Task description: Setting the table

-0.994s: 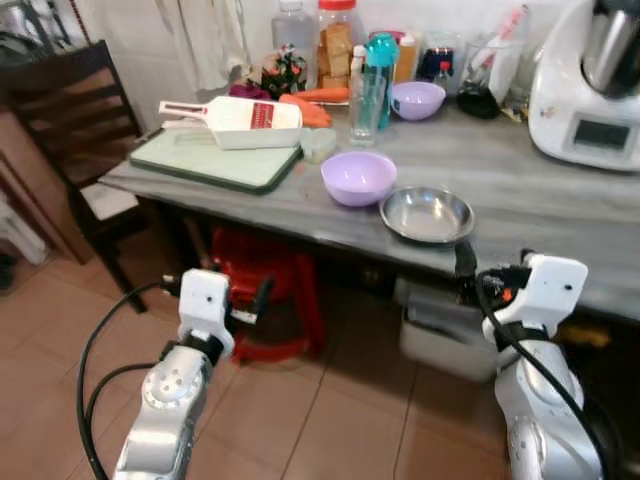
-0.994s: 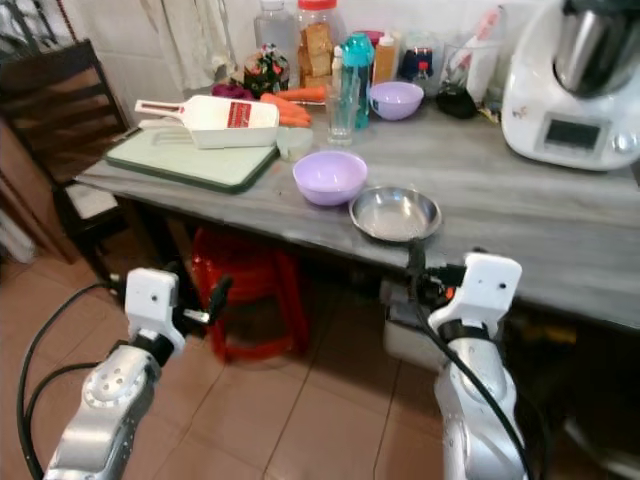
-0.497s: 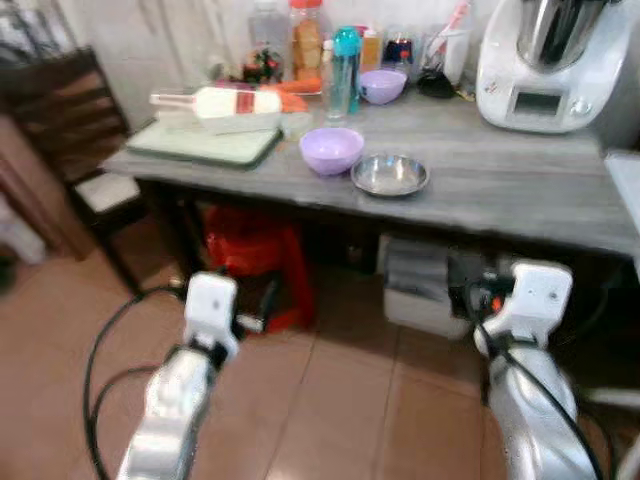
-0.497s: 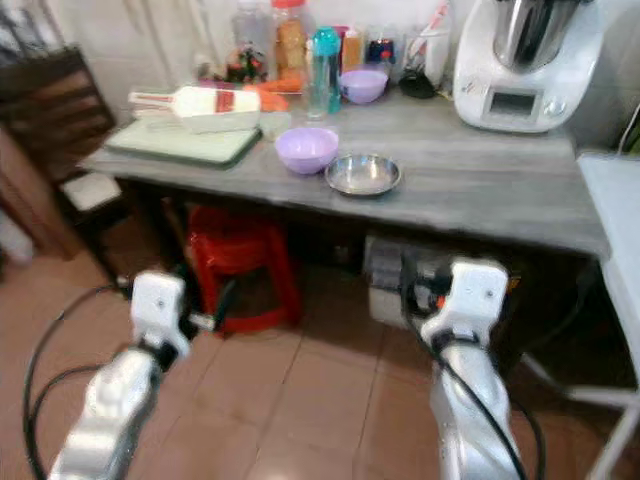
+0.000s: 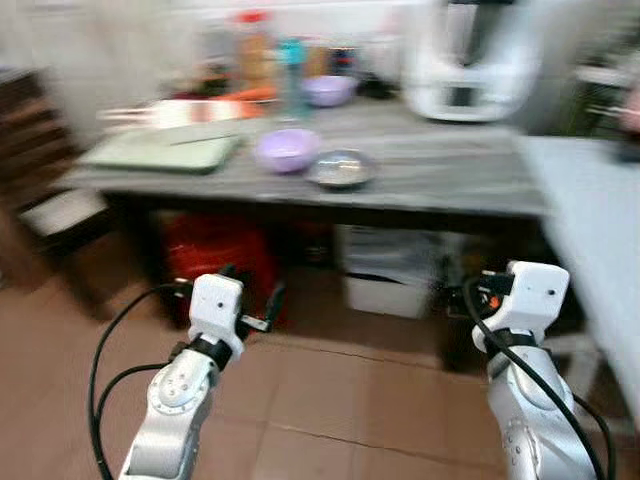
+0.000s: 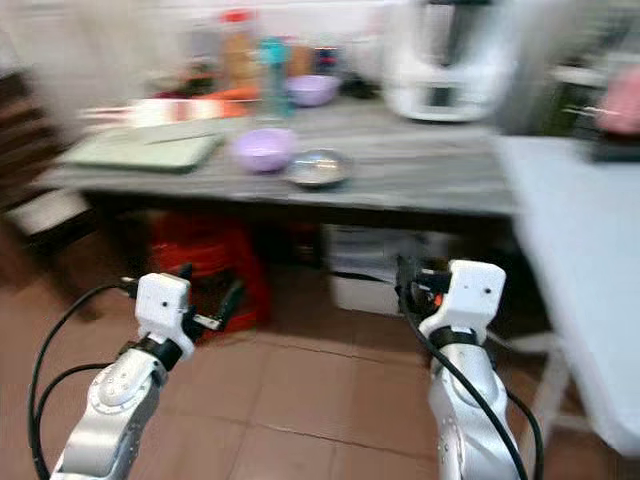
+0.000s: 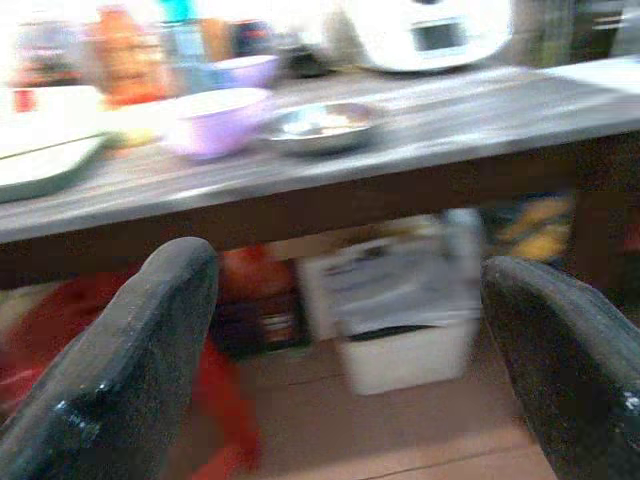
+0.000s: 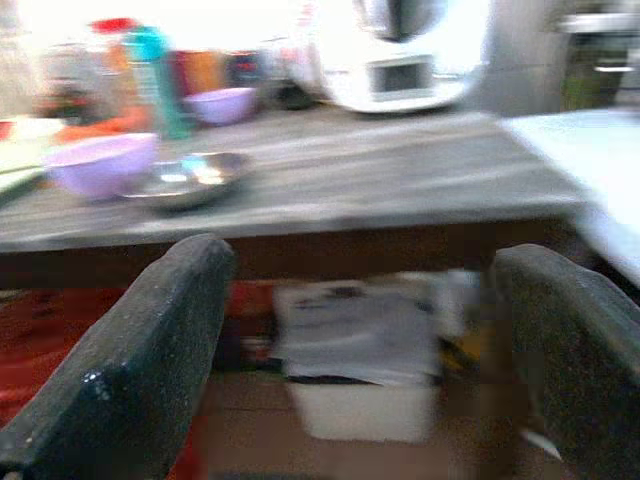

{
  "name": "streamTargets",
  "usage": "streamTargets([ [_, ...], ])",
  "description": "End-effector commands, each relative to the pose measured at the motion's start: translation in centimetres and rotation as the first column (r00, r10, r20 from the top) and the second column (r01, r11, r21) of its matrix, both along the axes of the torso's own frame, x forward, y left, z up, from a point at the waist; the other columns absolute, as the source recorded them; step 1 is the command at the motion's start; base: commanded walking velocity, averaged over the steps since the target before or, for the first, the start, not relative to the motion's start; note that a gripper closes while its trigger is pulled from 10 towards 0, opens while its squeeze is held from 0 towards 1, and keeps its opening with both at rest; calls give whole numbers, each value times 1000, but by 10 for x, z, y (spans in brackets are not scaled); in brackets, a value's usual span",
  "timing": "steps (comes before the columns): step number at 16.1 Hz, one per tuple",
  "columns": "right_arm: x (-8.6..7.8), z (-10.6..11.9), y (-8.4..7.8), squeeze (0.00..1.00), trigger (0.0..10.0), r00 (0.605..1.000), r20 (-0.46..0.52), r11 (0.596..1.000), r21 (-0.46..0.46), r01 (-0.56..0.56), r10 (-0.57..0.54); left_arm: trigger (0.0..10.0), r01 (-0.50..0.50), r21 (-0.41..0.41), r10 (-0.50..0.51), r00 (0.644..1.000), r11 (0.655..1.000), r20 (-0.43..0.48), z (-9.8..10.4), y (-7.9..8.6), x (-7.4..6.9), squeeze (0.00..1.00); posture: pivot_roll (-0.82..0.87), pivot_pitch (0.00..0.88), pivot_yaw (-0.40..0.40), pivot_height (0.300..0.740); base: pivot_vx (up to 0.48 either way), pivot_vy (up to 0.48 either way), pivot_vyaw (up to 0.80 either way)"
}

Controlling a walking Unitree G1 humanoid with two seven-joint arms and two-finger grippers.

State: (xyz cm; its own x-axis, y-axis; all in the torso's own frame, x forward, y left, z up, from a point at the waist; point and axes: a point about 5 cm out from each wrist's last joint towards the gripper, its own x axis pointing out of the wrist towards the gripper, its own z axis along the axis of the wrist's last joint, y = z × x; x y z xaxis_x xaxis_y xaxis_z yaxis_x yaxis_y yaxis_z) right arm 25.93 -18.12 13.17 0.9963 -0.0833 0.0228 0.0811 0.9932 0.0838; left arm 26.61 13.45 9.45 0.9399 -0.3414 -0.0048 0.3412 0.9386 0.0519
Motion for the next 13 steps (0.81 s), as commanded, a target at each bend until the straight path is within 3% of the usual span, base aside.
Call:
streamTargets([
  [1, 0, 2, 0, 0, 10000, 1000, 6, 1000, 0, -3, 3, 10000, 17, 2, -17, 1000, 1000, 6, 2, -3, 2, 0, -81, 0, 45, 740, 0, 0, -438],
  [10, 1, 1, 1, 0, 10000, 1000, -9, 1000, 8, -16, 16, 10000, 12, -13, -12, 1000, 1000, -18, -1, -3, 1, 0, -77, 0, 33, 740, 0, -251, 0],
  [13, 1, 0, 0, 0, 10000, 1000, -14, 1000, 5, -20, 21, 10000, 13, -15, -13, 1000, 1000, -22, -1, -4, 1, 0, -78, 0, 32, 740, 0, -255, -458],
])
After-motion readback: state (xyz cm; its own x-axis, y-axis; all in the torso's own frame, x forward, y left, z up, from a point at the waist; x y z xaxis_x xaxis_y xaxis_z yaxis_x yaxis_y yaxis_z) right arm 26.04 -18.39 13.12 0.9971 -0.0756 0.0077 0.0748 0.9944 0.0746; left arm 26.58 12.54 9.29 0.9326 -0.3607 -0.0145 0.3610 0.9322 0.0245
